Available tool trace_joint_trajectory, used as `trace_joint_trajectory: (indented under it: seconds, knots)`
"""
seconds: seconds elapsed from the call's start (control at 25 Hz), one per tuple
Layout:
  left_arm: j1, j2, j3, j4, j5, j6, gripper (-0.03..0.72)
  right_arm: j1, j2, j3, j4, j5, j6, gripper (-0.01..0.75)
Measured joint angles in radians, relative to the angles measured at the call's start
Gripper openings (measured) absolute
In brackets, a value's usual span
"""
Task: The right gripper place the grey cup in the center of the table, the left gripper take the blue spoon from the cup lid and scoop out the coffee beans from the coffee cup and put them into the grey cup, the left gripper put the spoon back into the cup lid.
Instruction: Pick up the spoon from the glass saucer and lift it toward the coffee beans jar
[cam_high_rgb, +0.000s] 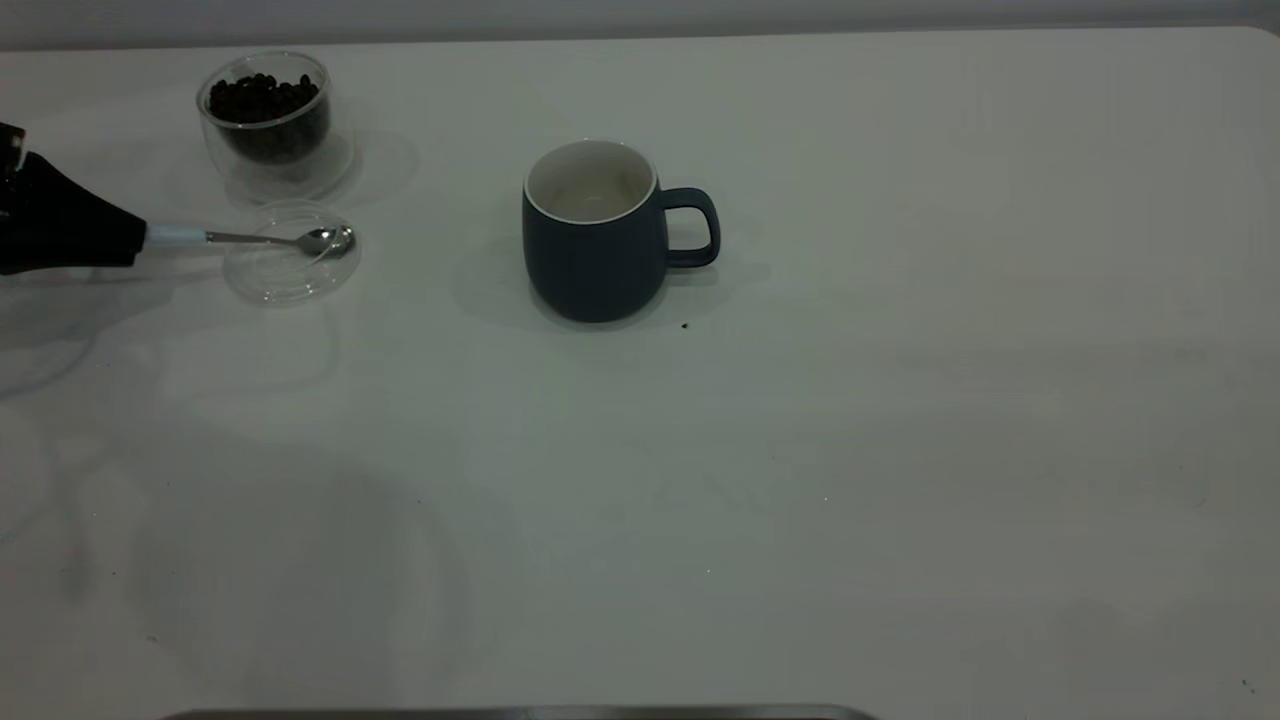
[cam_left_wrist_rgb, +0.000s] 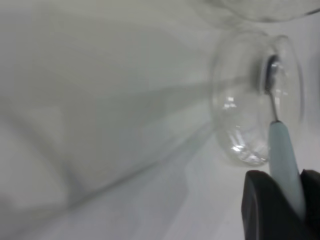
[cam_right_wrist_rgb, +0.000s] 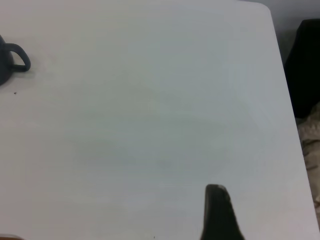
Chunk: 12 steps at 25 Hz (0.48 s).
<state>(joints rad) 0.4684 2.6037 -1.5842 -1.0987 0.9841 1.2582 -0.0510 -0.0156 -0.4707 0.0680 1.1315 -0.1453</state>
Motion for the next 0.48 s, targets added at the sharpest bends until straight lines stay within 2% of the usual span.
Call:
trace_joint_trajectory:
  seconds: [0.48]
  knots:
    - [0.0, -0.007, 0.0, 0.005, 0.12, -0.015, 0.134, 0.0, 0.0, 0.0, 0.0, 0.0, 0.0, 0.453]
